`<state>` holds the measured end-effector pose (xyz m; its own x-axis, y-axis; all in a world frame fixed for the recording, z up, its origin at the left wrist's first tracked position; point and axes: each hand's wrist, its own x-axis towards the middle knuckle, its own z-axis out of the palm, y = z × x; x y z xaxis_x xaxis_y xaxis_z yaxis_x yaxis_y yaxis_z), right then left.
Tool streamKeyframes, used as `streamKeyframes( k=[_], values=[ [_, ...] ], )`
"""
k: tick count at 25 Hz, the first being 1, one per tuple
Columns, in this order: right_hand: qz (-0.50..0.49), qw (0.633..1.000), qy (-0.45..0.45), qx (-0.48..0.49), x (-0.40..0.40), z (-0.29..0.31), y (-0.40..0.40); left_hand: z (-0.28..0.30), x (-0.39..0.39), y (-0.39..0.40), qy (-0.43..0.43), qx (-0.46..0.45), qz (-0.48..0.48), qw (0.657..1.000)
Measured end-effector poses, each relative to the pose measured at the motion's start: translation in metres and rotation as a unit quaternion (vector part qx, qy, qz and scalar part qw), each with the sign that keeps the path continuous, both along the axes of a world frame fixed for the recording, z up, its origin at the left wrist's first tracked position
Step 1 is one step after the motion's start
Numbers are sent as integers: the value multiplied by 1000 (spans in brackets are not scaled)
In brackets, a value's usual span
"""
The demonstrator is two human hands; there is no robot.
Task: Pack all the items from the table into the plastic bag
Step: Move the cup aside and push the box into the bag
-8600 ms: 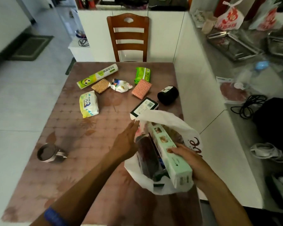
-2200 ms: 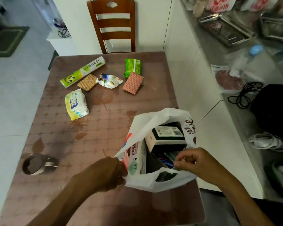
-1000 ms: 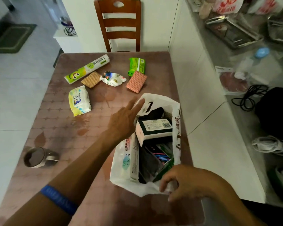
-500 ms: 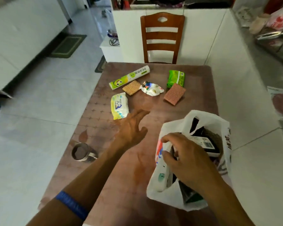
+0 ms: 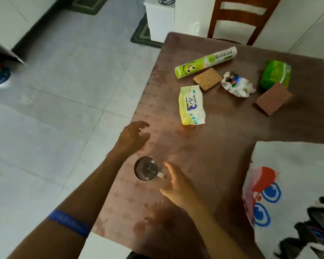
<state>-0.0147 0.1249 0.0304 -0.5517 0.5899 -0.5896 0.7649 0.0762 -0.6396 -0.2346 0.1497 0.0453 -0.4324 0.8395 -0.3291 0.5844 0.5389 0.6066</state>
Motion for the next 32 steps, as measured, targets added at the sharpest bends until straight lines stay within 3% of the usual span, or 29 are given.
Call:
streamKeyframes(
  k=[2, 5, 7, 10, 12, 16, 18, 20, 23, 25, 28, 30, 32],
  values=[
    [-27, 1000, 2, 13, -21, -22, -1, -9, -18, -8, -31, -9, 7, 999],
    [-78, 985, -46, 149, -16, -27, 8, -10, -23, -6, -59, -7, 16, 998],
    [-98, 977, -65, 176, 5, -11, 24, -9, -14, 2, -78, -2, 28, 997],
    [-188, 967, -12, 169, 40, 35, 40, 1, 23, 18, -85, 37, 16, 996],
    [-262, 944, 52, 196, 77, 73, 46, 17, 66, 27, -109, 74, -1, 991],
    [-315, 903, 172, 237, 178, 152, 48, 56, 148, 29, -172, 116, -7, 978],
    [-359, 885, 184, 231, 251, 182, 50, 72, 198, 27, -170, 148, -53, 973],
    [-377, 885, 130, 242, 326, 193, 50, 81, 252, 25, -156, 144, -133, 968],
    [-324, 907, -26, 267, 396, 171, 55, 88, 324, 17, -110, 57, -289, 949],
    [-259, 922, -106, 268, 409, 150, 62, 83, 354, 13, 2, 11, -350, 937],
    [-147, 961, -129, 194, 404, 133, 63, 74, 370, 5, 131, -11, -318, 939],
    [-111, 974, -123, 154, 401, 123, 60, 74, 365, 3, 101, 34, -281, 954],
    [-106, 966, -146, 186, 400, 120, 60, 78, 359, 3, 76, 57, -290, 952]
  ],
)
